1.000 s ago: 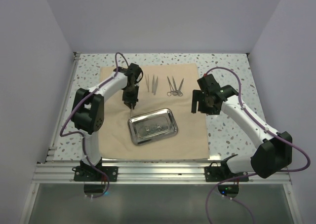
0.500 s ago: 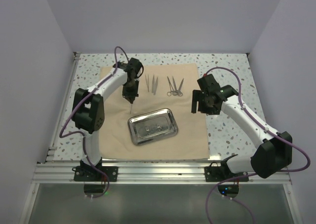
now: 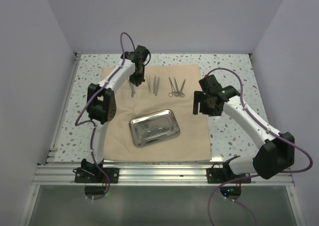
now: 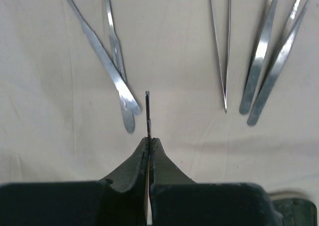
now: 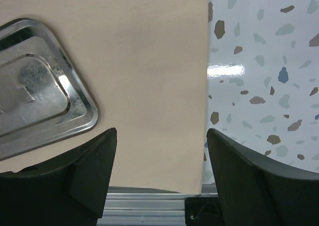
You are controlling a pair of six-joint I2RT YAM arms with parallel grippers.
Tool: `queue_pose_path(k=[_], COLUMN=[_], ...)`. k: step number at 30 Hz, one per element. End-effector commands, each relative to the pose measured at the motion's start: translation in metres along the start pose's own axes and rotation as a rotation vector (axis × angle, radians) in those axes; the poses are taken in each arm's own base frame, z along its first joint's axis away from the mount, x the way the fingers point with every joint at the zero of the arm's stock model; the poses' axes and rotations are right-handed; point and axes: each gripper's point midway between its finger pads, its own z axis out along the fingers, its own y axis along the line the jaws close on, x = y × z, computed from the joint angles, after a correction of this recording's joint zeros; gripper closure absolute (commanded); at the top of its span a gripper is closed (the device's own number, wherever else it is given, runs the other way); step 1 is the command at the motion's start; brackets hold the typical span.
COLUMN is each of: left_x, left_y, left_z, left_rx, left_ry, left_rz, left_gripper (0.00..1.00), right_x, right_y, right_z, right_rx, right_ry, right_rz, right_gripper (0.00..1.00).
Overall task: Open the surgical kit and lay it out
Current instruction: Place the medical item in the surgical kit, then move the surgical kit at the center of the board.
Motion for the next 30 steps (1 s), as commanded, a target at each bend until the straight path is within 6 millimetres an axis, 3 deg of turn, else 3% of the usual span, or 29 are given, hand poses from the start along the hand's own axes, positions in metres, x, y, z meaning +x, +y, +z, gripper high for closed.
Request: queue_pose_path(k=[1,4,6,7,9,10,14,15,17,18,21,23,24,25,27,28,29,30], left_x=[-0.040,-0.058,-0.065,-0.066,-0.067,-0.067,-0.060,-0.065,-0.059,-0.063,-0.054,-0.047,-0.044,-0.043,-0.041,-0.041,-0.044,-0.044], left_y=[0.016,0.029,0.039,0.041,0.045,0.046,0.053,0.057,0.068,0.075,0.097,0.108,0.118,0.123,0.134,0.138,0.139,0.144], left_z=[0.020,0.040,0.051,0.054,0.061,0.062,0.056,0.041,0.034,0.016,0.012,0.020,0.027,0.030,0.040,0.042,0.044,0.051], left_rx=[-0.071,-0.103,-0.111,-0.114,-0.105,-0.102,-0.125,-0.133,-0.179,-0.191,-0.237,-0.247,-0.257,-0.263,-0.280,-0.284,-0.279,-0.276], left_ry=[-0.097,-0.138,-0.153,-0.157,-0.151,-0.151,-0.145,-0.174,-0.190,-0.227,-0.235,-0.211,-0.190,-0.181,-0.162,-0.160,-0.165,-0.151], left_rz=[-0.060,-0.102,-0.131,-0.139,-0.146,-0.148,-0.134,-0.139,-0.136,-0.144,-0.156,-0.171,-0.187,-0.193,-0.209,-0.216,-0.223,-0.232], left_gripper=[1.00,0.99,0.92,0.81,0.72,0.63,0.50,0.48,0.43,0.41,0.37,0.38,0.39,0.42,0.43,0.43,0.44,0.45], right_x=[-0.005,-0.003,-0.002,-0.001,-0.001,-0.003,-0.005,-0.007,-0.012,-0.018,-0.041,-0.051,-0.072,-0.078,-0.107,-0.118,-0.118,-0.136], right_y=[0.005,0.003,0.002,0.002,0.000,0.001,0.003,0.003,0.003,0.004,0.010,0.016,0.023,0.020,0.022,0.015,0.012,0.007], right_z=[-0.002,-0.002,-0.002,-0.002,-0.002,-0.003,0.001,0.003,0.005,0.009,0.015,0.030,0.025,0.041,0.045,0.052,0.074,0.076], right_rx=[-0.017,-0.013,-0.007,-0.007,0.002,0.000,0.004,0.012,0.022,0.028,0.030,0.019,0.008,0.038,0.041,0.056,0.083,0.086], right_ry=[-0.012,-0.008,-0.002,0.001,0.005,-0.001,0.005,0.004,-0.008,-0.018,-0.063,-0.025,-0.058,-0.030,-0.065,-0.066,-0.024,-0.044], right_rz=[-0.018,-0.021,-0.022,-0.026,-0.027,-0.029,-0.032,-0.034,-0.038,-0.035,-0.023,-0.016,-0.006,0.000,0.019,0.042,0.043,0.070], right_gripper=[0.23,0.24,0.23,0.23,0.23,0.24,0.23,0.23,0.23,0.22,0.22,0.22,0.22,0.22,0.22,0.22,0.22,0.23])
